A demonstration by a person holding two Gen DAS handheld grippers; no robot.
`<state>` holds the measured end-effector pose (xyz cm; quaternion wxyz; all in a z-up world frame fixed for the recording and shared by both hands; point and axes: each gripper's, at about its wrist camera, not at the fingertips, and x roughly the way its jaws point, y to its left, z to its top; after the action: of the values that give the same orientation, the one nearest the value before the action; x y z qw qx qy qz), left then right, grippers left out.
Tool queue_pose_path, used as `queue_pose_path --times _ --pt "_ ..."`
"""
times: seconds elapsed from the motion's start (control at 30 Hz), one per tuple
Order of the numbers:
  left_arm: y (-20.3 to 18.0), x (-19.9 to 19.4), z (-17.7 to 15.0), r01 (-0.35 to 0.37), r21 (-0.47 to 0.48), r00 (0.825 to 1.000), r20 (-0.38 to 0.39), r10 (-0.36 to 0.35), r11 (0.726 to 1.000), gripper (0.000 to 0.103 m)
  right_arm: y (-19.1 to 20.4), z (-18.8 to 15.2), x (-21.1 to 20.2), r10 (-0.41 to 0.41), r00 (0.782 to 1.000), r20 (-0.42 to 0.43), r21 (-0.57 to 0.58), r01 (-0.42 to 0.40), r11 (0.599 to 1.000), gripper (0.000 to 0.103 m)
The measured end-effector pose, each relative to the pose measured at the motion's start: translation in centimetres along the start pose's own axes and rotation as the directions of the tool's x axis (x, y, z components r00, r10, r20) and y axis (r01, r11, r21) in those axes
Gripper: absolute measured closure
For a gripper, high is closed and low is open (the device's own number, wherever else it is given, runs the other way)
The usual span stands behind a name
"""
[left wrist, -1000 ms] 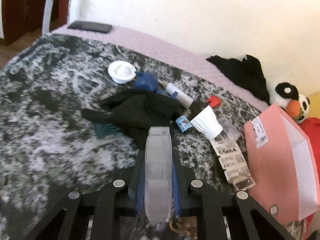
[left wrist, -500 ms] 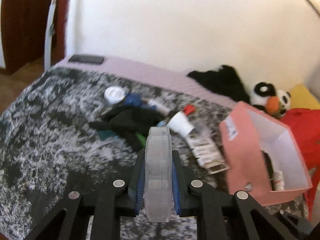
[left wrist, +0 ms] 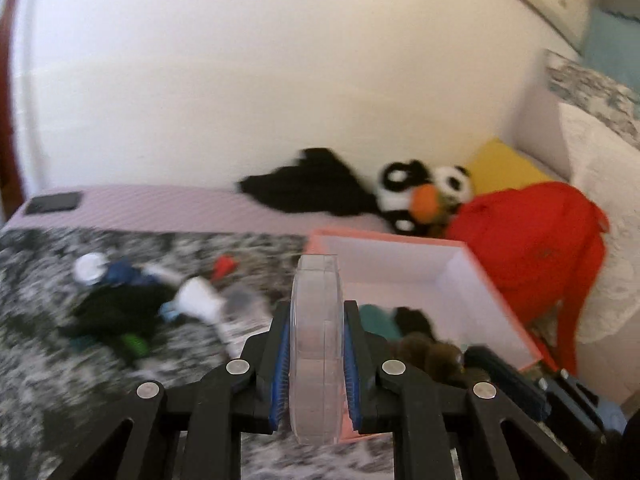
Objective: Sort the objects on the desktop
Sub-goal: 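Carry the pill organizer and bead bracelet over the pink box and release both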
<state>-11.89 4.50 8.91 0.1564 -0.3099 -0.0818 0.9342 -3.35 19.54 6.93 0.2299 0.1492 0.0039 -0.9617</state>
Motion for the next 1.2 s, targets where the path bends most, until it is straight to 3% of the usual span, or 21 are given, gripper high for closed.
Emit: queue_pose_path --times 0.2,0.47,0.5,0.53,0.57,0.6,0.63,0.67,0.7,0.93,1.07,1.2 --pt "-5.4 4.0 1.3 0.098 0.069 0.995 -0.034 -0.096 0.993 0.085 -6.3 1.0 -2.2 -0.149 0.987 0.054 0.090 0.144 0.986 0.083" --pt "-9.4 11.4 1.3 0.167 0.126 0.979 -0.135 -0.150 0.978 0.085 -15.2 0.6 -1.0 -0.291 0.957 0.009 0.224 0.282 0.933 0.083" --pt "-9.8 12.2 1.2 0.179 0.138 0.975 -0.157 -0.157 0.974 0.083 -16.2 0.5 -0.6 -0.298 0.955 -0.005 0.236 0.291 0.927 0.083" --pt "-10.1 12.9 1.1 0.188 0.147 0.971 -0.174 -0.161 0.971 0.067 -17.1 0.3 -0.2 -0.305 0.952 -0.020 0.249 0.300 0.921 0.082" --pt "-10.2 13.1 1.0 0.181 0.148 0.972 -0.175 -0.155 0.972 0.052 -18.0 0.1 0.7 -0.315 0.949 -0.033 0.269 0.312 0.911 0.076" --pt "-10.0 13.1 1.1 0.164 0.146 0.977 -0.158 -0.141 0.976 0.033 -18.6 0.0 0.9 -0.327 0.944 -0.041 0.286 0.325 0.901 0.064" --pt "-9.6 12.8 1.2 0.136 0.143 0.985 -0.122 -0.119 0.980 0.021 -19.2 -0.2 0.9 -0.381 0.923 -0.053 0.312 0.378 0.872 0.039" --pt "-9.0 12.3 1.4 0.112 0.143 0.991 -0.087 -0.101 0.983 0.016 -19.6 -0.3 0.7 -0.415 0.909 -0.042 0.330 0.405 0.853 0.019" --pt "-8.5 11.9 1.5 0.096 0.143 0.994 -0.067 -0.087 0.985 0.012 -19.9 -0.3 0.7 -0.416 0.909 -0.024 0.342 0.398 0.851 0.016" --pt "-3.2 9.8 1.7 -0.012 0.107 1.000 -0.026 0.015 0.994 0.010 -19.3 -0.1 1.6 -0.350 0.937 -0.006 0.350 0.330 0.877 0.015" --pt "0.9 8.6 0.6 -0.096 0.092 0.995 -0.026 0.099 0.991 0.009 -16.0 -0.4 4.1 -0.279 0.960 -0.023 0.313 0.272 0.910 0.012" --pt "7.5 7.9 -1.4 -0.199 0.037 0.978 -0.059 0.201 0.979 0.009 -11.5 -0.8 6.7 -0.200 0.978 -0.057 0.220 0.208 0.953 0.011"
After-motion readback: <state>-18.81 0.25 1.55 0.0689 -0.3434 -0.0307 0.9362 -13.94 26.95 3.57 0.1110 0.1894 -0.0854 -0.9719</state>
